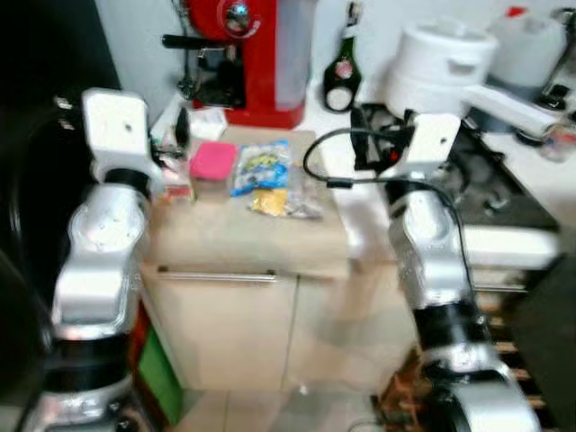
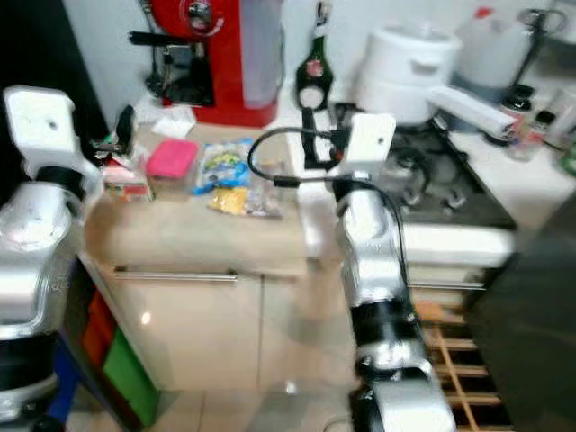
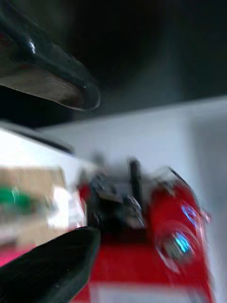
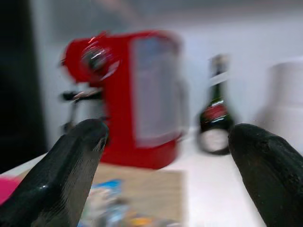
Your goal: Restocking fridge
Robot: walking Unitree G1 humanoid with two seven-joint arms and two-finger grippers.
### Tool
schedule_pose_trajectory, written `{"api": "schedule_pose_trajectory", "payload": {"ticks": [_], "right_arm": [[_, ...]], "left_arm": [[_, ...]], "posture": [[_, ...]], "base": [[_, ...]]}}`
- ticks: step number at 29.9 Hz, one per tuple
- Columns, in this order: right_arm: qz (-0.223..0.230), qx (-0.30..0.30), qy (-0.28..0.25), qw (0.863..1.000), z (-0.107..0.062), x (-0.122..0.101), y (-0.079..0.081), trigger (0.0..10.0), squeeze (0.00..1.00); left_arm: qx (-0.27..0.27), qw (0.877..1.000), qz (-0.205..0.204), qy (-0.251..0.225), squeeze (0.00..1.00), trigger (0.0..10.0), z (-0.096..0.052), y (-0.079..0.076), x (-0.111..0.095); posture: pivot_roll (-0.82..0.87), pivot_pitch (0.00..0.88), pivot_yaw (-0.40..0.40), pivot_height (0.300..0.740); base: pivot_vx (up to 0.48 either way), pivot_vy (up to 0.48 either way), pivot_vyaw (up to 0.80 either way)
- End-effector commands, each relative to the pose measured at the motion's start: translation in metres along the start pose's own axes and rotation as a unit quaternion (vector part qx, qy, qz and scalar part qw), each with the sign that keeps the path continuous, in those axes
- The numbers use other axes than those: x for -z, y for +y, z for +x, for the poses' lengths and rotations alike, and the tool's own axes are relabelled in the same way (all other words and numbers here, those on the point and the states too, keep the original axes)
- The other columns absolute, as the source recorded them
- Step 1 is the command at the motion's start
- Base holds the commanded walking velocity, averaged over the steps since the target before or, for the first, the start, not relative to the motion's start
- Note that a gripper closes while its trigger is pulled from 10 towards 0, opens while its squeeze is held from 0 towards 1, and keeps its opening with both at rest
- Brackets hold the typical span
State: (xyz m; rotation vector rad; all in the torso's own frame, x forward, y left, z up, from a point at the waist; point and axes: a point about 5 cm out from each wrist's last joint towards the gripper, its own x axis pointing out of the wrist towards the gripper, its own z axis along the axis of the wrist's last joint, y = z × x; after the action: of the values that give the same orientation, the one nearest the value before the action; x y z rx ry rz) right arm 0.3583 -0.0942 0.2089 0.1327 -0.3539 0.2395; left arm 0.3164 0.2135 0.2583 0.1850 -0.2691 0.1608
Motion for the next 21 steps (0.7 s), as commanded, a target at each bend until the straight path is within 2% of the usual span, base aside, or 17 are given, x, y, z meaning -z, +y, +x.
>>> {"api": "schedule_pose_trajectory", "payload": {"ticks": [1, 5, 12, 14, 17, 21], "right_arm": [[-0.001, 0.015, 0.014, 1.0, -0.006, 0.005, -0.01, 10.0, 0.0], [0.004, 0.01, 0.021, 1.0, -0.01, 0.01, -0.007, 10.0, 0.0], [0.007, -0.008, 0.023, 1.0, -0.012, 0.009, -0.001, 10.0, 0.0], [0.024, -0.038, 0.03, 0.999, -0.014, 0.011, 0.005, 10.0, 0.0], [0.041, -0.115, 0.053, 0.991, -0.021, 0.014, 0.019, 10.0, 0.0], [0.044, -0.155, 0.066, 0.985, -0.027, 0.014, 0.021, 10.0, 0.0]], "left_arm": [[0.013, 1.0, -0.016, 0.024, 0.0, 10.0, 0.006, -0.006, 0.003], [0.029, 0.996, -0.033, 0.075, 0.0, 10.0, 0.017, -0.008, 0.017], [0.019, 0.995, -0.04, 0.093, 0.0, 10.0, 0.036, -0.006, 0.02], [0.015, 0.994, -0.029, 0.1, 0.0, 10.0, 0.039, -0.006, 0.023], [0.018, 0.994, -0.018, 0.104, 0.0, 10.0, 0.043, -0.007, 0.025], [0.032, 0.994, -0.011, 0.1, 0.0, 10.0, 0.051, -0.012, 0.025]], "posture": [[0.03, 0.0, -0.013, 0.74], [0.02, 0.0, -0.013, 0.74], [0.0, 0.0, -0.005, 0.74], [0.0, 0.0, -0.004, 0.74], [0.0, 0.0, -0.002, 0.74], [-0.01, 0.0, -0.001, 0.74]], "base": [[0.0, 0.0, 0.0], [0.0, 0.0, 0.0], [0.0, 0.0, 0.0], [0.0, 0.0, 0.0], [0.0, 0.0, 0.0], [0.0, 0.0, 0.0]]}}
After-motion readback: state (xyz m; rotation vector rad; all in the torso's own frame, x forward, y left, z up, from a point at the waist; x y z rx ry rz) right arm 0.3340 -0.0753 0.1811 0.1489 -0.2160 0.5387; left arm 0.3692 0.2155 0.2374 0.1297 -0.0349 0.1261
